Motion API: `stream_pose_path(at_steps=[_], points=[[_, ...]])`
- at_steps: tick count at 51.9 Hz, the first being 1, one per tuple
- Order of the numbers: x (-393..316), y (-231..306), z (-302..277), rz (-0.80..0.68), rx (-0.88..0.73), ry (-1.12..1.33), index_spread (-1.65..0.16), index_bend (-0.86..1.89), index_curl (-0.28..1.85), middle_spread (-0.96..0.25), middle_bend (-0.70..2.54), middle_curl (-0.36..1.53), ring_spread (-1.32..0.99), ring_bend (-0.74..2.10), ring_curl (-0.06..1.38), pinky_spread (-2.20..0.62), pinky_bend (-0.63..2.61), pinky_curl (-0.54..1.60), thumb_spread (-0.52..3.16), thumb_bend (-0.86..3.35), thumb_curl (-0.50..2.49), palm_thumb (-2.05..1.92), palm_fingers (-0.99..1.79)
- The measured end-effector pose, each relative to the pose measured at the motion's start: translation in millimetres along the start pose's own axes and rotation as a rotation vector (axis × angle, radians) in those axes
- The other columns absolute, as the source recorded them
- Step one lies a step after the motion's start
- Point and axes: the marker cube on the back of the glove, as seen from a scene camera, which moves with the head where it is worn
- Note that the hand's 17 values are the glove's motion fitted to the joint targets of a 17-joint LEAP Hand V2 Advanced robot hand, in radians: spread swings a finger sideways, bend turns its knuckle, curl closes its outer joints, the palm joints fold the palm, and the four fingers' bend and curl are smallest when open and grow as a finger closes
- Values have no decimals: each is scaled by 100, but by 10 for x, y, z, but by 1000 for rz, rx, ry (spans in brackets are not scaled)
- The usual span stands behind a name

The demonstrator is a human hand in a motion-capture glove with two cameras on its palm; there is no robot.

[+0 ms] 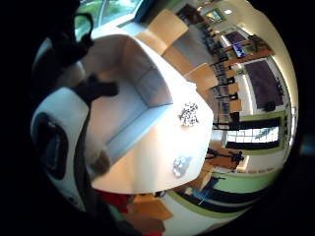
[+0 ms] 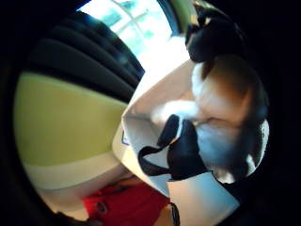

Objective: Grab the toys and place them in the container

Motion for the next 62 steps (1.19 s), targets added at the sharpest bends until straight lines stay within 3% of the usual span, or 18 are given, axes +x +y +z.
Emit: stream_pose_path(at_steps=[7,12,42,55,62], points=[[48,76,13,-7,-70,-7,-56,21,83,-29,32,53,-24,64,32,-21,106,44,99,-7,86,12,17],[177,177,11,9,-48,-3,-57,25,79,-24,31,51,-18,48,27,-12,99,41,109,-4,77,6,5],[1196,1135,313,158,-18,-96,-46,21,63,-15,28,45,-6,29,23,7,67,28,120,-6,45,-6,-2],[1712,1778,750,223,-56,-70,-43,19,57,-14,25,43,-6,25,24,8,67,28,117,-6,36,-7,3],[1967,2038,949,331,-92,-44,-43,19,55,-14,24,42,-6,23,24,8,66,29,116,-6,32,-7,3]])
